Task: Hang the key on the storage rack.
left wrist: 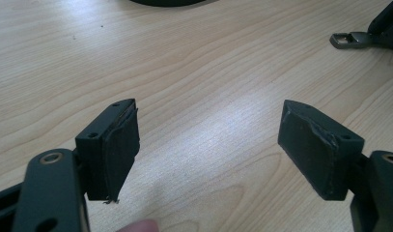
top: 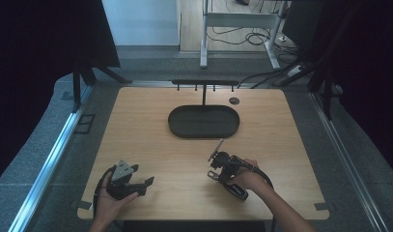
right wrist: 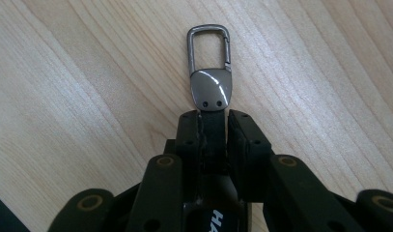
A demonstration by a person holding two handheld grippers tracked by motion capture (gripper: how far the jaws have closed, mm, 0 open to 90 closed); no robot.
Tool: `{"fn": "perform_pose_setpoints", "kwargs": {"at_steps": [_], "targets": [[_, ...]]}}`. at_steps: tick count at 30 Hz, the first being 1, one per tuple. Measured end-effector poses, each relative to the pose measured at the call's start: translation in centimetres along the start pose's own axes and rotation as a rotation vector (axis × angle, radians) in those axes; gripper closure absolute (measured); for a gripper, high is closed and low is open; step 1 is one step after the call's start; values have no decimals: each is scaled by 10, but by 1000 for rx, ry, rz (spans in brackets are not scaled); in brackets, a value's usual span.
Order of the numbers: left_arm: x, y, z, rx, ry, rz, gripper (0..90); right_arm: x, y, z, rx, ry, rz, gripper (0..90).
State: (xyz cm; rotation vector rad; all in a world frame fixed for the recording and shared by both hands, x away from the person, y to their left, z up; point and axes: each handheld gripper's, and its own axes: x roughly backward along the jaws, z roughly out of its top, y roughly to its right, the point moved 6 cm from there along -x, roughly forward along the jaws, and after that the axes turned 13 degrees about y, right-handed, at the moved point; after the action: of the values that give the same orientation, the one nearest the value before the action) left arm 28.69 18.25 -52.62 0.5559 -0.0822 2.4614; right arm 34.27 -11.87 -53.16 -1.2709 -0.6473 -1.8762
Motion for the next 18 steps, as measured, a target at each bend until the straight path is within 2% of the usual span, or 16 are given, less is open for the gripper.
{"fn": "perform_pose_setpoints", "kwargs": {"at_steps": [6, 18], "targets": [[1, 0, 1, -1, 1, 2, 230, -5, -3, 0, 7, -38, -17, 789], [1, 1, 1, -4, -1, 3, 231, -5, -3, 0, 6, -25, -23, 806]]}}
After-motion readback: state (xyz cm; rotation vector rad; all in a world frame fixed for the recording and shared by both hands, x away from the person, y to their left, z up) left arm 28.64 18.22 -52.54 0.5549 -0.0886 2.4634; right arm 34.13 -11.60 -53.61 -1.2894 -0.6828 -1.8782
